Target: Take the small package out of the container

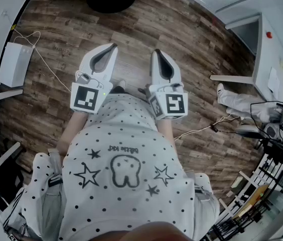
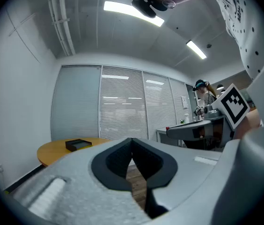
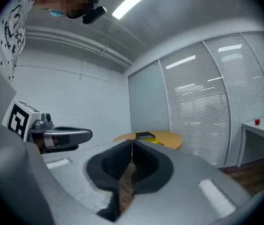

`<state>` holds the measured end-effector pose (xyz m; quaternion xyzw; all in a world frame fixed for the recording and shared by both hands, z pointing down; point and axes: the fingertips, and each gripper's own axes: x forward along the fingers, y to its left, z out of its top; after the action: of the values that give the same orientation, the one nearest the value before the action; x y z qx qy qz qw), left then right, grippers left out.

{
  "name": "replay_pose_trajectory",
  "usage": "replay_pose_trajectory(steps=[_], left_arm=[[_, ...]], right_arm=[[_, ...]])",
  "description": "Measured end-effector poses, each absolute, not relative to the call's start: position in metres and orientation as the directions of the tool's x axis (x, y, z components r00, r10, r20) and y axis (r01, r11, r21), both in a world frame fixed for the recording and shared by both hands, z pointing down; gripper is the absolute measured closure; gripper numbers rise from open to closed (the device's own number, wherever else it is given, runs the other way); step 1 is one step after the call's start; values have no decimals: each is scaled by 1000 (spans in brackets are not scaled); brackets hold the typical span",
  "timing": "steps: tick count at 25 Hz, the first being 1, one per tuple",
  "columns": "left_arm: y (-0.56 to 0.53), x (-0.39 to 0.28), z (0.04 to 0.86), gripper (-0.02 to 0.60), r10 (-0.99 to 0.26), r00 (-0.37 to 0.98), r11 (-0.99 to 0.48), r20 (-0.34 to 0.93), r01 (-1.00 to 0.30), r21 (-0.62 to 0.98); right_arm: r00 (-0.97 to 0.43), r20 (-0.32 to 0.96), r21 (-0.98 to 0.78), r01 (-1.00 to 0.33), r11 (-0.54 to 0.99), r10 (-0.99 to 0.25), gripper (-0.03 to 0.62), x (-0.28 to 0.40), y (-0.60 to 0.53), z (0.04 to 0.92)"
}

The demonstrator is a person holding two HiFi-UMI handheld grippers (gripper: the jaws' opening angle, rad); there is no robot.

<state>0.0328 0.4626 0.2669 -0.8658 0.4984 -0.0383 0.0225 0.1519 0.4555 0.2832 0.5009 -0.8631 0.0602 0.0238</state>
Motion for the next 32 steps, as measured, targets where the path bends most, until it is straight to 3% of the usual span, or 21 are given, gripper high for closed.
replay_pose_trajectory(steps=[20,32], left_arm=[[444,41,263,574,-856,515,-516,42,-855,-53],[439,37,272,574,-858,507,-512,80,-856,-63]], right_arm=[[-506,102,-86,-862,499,-856,588,155,446,283],[-528,-3,-132,-841,524,-849,591,155,445,272]])
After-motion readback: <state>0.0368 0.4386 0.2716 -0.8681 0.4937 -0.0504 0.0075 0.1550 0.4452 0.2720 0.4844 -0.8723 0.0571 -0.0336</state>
